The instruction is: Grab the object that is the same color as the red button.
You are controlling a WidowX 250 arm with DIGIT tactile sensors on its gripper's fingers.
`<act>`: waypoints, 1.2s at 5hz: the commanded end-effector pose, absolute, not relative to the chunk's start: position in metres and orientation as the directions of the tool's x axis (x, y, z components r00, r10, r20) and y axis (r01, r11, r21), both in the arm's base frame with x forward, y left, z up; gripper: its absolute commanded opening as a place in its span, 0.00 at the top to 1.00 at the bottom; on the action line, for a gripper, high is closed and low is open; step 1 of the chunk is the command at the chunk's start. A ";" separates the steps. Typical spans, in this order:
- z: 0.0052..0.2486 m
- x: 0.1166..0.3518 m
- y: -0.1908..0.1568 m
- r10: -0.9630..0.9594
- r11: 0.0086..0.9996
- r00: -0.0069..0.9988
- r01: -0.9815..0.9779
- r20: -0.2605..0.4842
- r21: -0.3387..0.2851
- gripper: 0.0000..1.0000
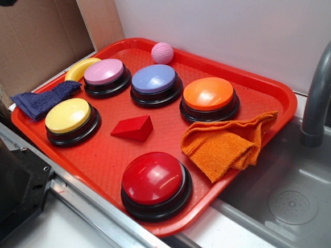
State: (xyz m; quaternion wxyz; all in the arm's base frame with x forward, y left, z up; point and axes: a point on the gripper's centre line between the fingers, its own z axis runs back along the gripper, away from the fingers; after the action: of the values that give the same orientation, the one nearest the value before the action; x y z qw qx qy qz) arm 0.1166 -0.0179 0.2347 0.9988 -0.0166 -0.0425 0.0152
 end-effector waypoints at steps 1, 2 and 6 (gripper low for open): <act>0.235 0.117 -0.018 0.032 0.999 0.996 -0.029 0.084 -0.035 0.00; 0.215 0.135 -0.023 -0.117 0.993 0.986 0.118 0.116 -0.003 0.00; 0.104 0.194 -0.045 -0.608 0.794 0.767 0.595 0.206 0.126 0.00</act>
State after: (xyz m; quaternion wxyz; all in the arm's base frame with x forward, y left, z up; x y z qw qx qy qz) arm 0.1906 -0.0428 0.0959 0.9423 0.0225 -0.1004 -0.3185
